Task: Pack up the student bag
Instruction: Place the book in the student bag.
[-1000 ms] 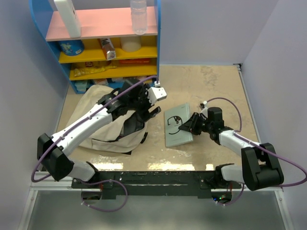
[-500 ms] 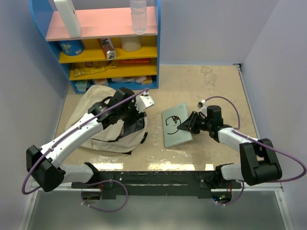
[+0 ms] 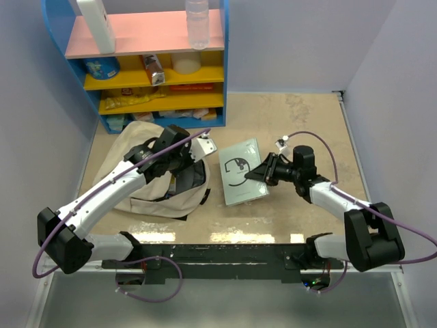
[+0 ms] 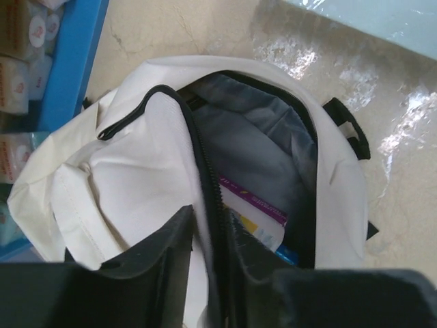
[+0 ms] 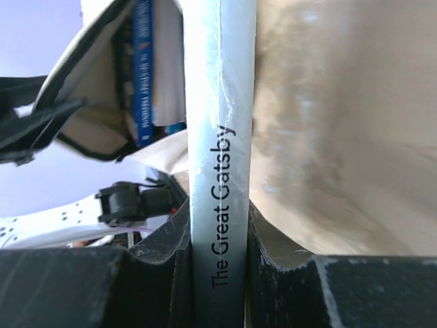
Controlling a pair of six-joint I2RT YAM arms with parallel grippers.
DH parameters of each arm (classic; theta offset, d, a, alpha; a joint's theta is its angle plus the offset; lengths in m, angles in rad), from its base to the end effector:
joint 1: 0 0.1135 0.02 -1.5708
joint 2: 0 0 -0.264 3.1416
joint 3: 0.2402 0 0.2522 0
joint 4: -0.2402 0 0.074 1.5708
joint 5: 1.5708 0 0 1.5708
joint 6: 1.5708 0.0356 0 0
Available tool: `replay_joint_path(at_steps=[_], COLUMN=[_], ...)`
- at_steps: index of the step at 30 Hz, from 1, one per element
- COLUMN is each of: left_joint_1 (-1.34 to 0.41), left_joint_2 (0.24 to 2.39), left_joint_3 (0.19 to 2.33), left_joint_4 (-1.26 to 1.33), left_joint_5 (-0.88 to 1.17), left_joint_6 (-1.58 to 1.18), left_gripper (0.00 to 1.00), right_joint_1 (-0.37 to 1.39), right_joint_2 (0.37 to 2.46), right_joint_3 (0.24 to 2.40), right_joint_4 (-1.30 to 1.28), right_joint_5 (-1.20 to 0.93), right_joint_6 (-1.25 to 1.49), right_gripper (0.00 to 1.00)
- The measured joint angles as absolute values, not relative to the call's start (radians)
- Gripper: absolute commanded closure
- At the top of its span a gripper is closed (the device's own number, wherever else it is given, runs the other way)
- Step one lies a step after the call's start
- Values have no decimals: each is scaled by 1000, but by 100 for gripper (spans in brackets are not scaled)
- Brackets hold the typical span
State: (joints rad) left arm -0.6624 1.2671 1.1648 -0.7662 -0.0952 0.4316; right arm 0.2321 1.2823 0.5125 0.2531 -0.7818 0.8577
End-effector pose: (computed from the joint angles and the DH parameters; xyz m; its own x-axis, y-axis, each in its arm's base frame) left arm 0.2083 -0.1582 0.3165 -0.3109 0.7706 -0.5564 0.7639 0.5509 0.3361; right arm 0.2364 0.0816 0.1901 -0.8889 0.3414 -0.3055 -0.1331 0.4456 0.8853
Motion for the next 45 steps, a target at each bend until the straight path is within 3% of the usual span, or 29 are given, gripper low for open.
replay_joint_path(at_steps=[1,2,7,14,28,45], left_joint_1=[-660,-655,-631,-603,-600,-588], left_joint_2=[1267,1267,1271,1242,1209,1206], left_joint_3=[1165,1165,1195,1225,1225,1225], left_joint_4=[-767,-767,-782,-793,-810,-805], left_joint_5=[-97,-99,-93,-19,146,160], left_joint_6=[437,440,446,450,488,495], left_gripper=[96,100,100,100,100,100], right_joint_1=[250,274,421,491,633,765], right_joint_2=[1282,1283,1326,1424,1916,1945], right_joint_3=[513,513,548,593,904,1124], right_joint_4=[272,290,385,553,911,613], right_joint_5=[-780,-778,-786,-822,-853,-557], right_joint_6=[875,889,979,1103,1409,1210], right_gripper=[100,100,100,100,100,100])
